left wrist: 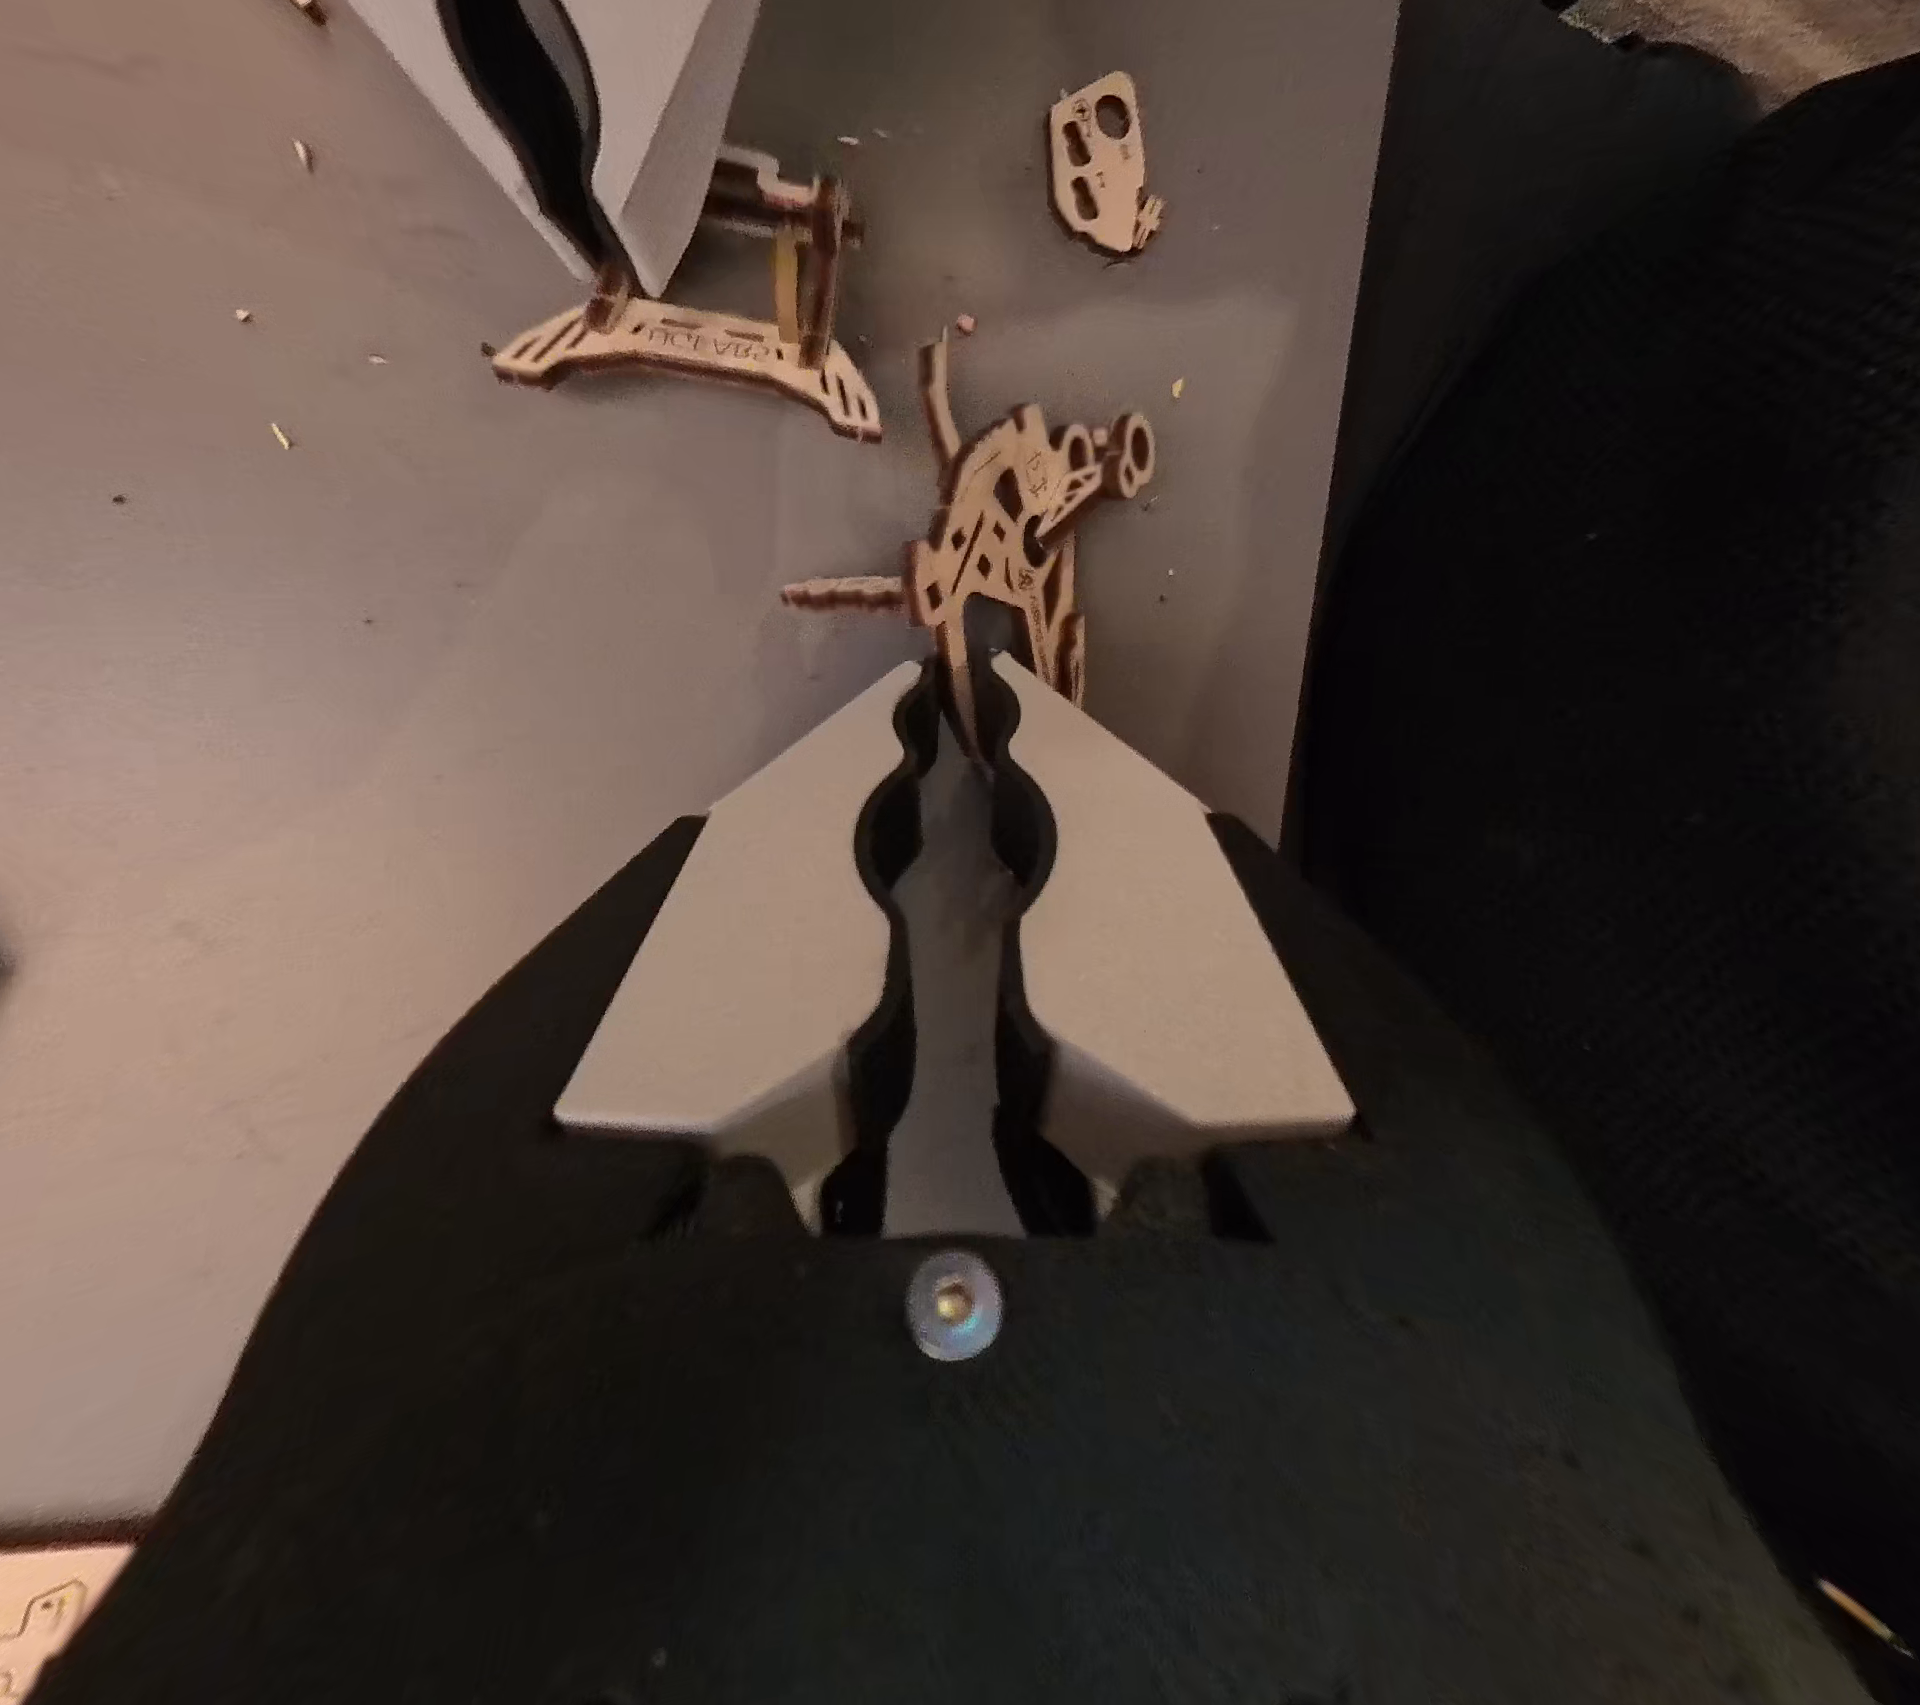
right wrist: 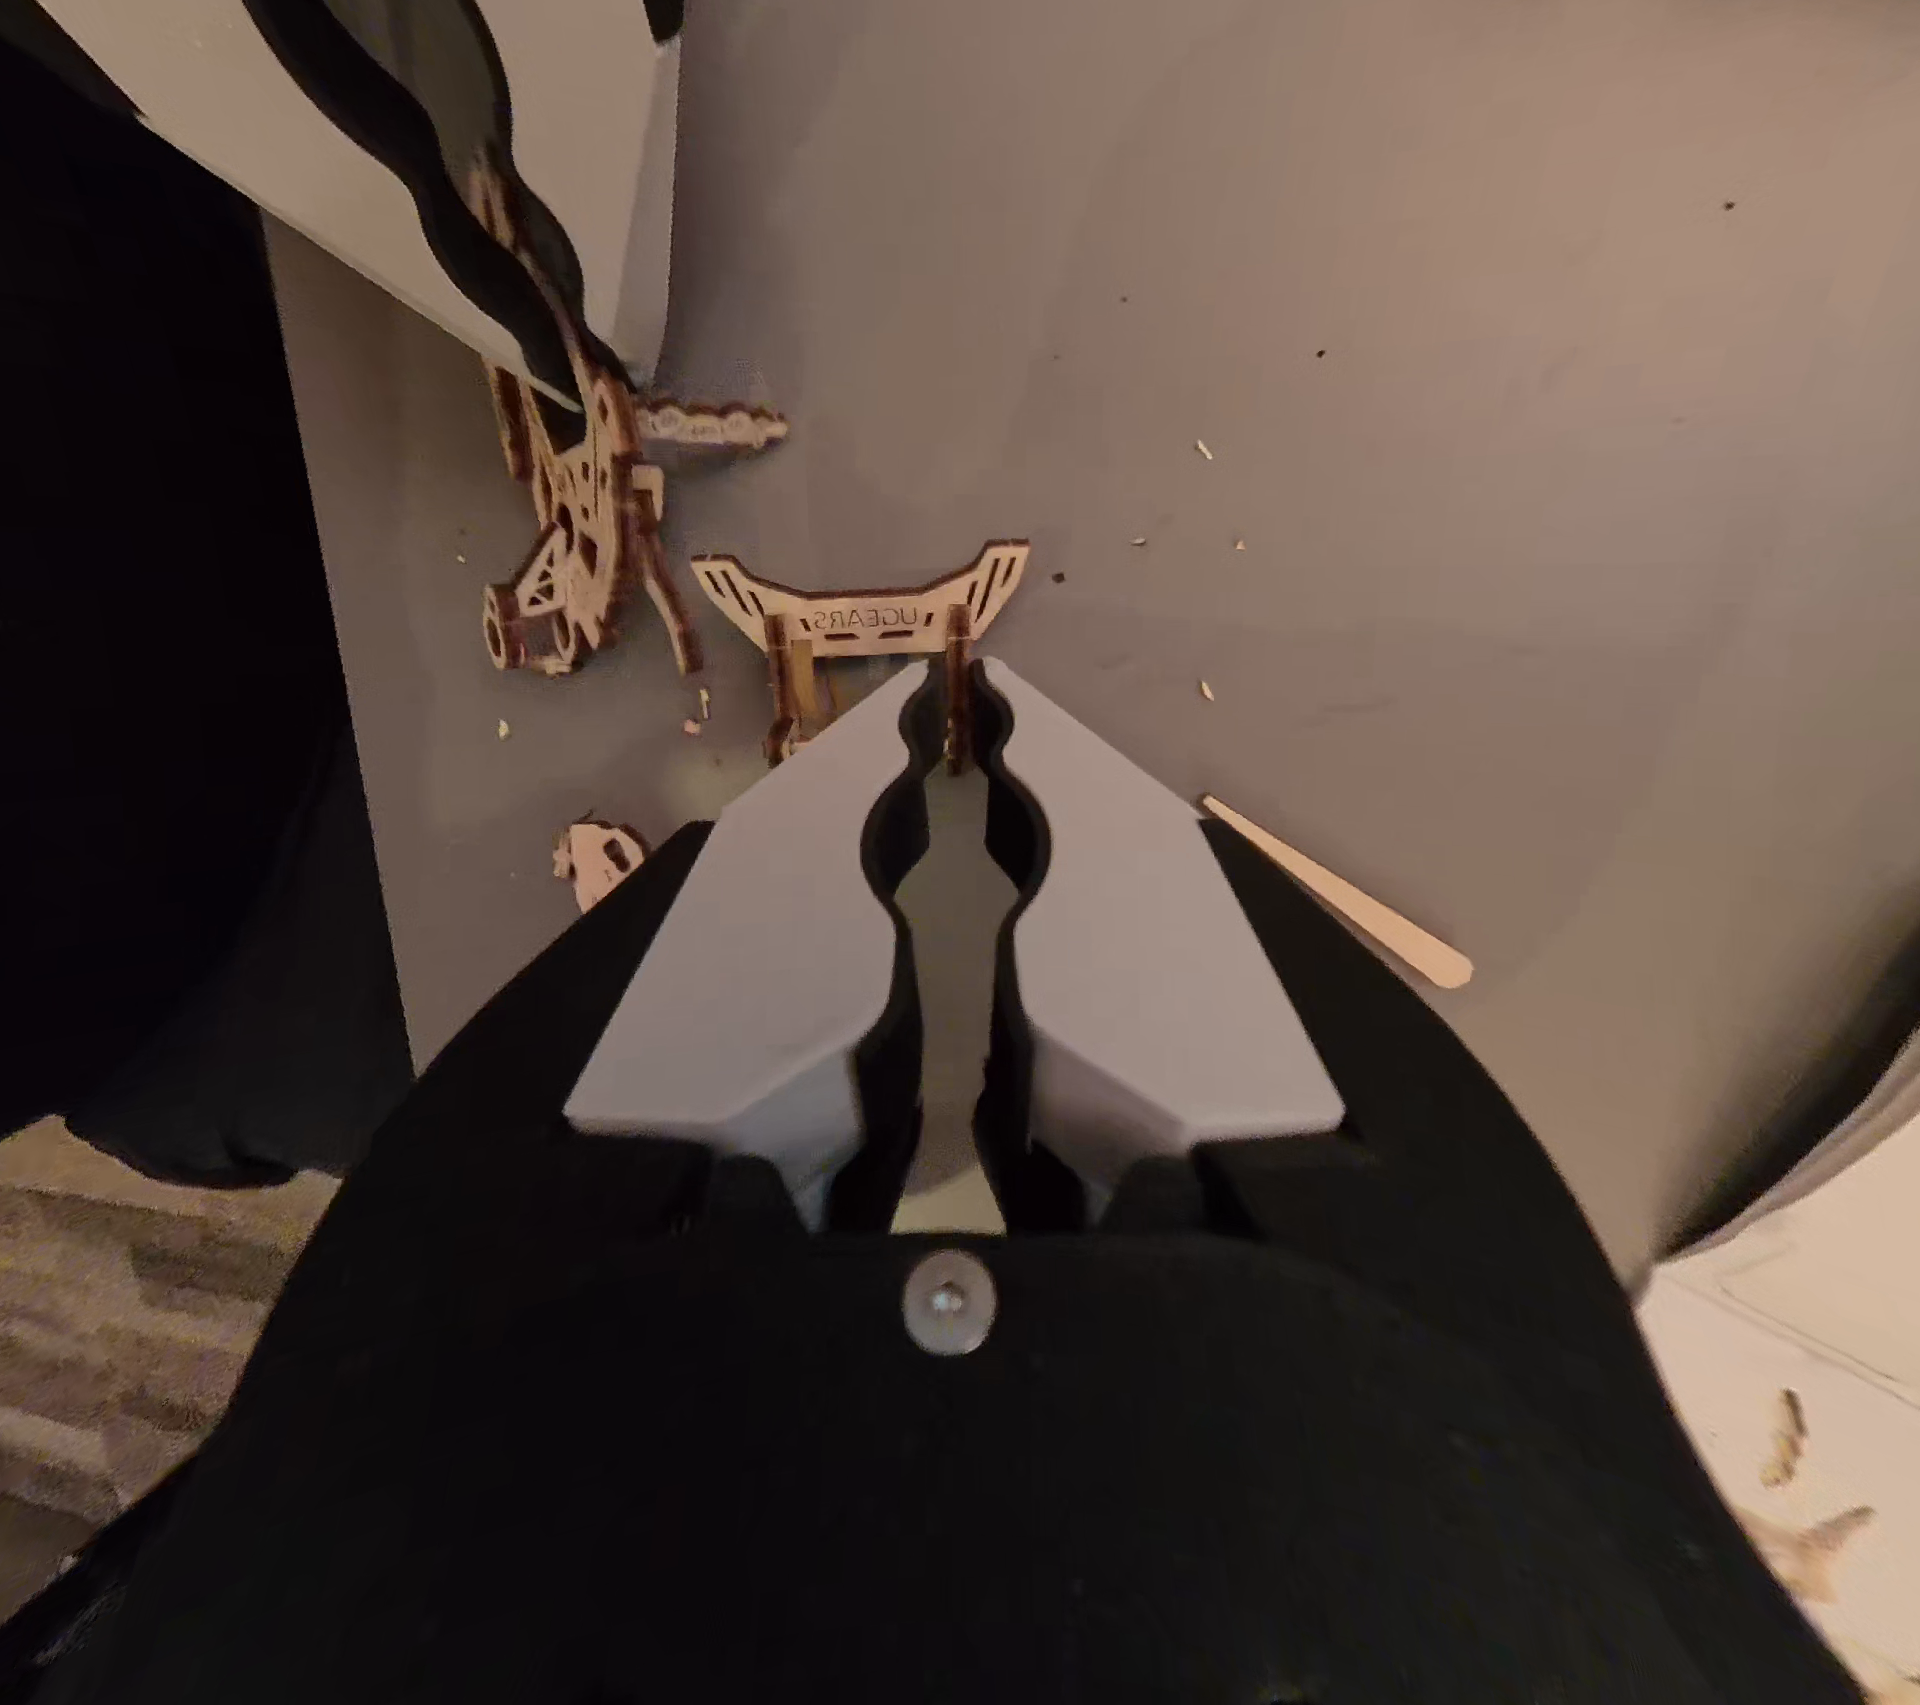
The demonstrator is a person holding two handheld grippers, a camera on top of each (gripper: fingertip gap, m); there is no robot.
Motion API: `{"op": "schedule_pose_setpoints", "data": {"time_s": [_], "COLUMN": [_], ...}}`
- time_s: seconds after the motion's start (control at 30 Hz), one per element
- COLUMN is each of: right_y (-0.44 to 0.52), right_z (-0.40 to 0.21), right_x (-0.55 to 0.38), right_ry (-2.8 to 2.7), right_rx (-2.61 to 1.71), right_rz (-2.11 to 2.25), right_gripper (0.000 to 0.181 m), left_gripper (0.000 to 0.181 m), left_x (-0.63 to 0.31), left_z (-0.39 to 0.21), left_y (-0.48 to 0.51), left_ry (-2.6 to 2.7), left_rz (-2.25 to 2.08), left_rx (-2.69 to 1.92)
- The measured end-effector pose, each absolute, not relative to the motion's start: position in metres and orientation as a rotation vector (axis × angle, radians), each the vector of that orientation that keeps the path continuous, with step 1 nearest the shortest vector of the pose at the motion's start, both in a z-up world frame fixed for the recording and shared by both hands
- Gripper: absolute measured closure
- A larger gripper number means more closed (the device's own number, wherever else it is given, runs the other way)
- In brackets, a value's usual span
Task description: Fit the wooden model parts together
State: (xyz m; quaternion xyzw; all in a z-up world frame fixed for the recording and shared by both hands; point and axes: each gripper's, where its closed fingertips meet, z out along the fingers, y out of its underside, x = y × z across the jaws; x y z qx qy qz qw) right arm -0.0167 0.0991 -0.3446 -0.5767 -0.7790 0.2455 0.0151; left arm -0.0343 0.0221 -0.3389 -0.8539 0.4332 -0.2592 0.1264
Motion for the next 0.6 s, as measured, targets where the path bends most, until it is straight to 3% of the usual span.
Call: {"op": "schedule_pose_setpoints", "data": {"time_s": [0.03,0.27,0.6], "right_y": [0.098,0.101,0.119], "right_z": [-0.343,-0.305,-0.219], "right_x": [-0.018,-0.031,-0.039], "right_ry": [-2.390,-1.947,-1.205], "right_rx": [-1.810,-1.855,-1.621], "right_rz": [0.813,1.251,1.726], "right_gripper": [0.181,0.181,0.181], "left_gripper": [0.178,0.179,0.180], "left_x": [-0.034,-0.030,-0.012], "left_z": [-0.337,-0.315,-0.231], "left_y": [0.023,0.032,0.067], "left_ry": [1.273,1.158,0.847], "left_rz": [-0.743,-0.816,-0.957], "left_rx": [-2.463,-2.345,-2.051]}}
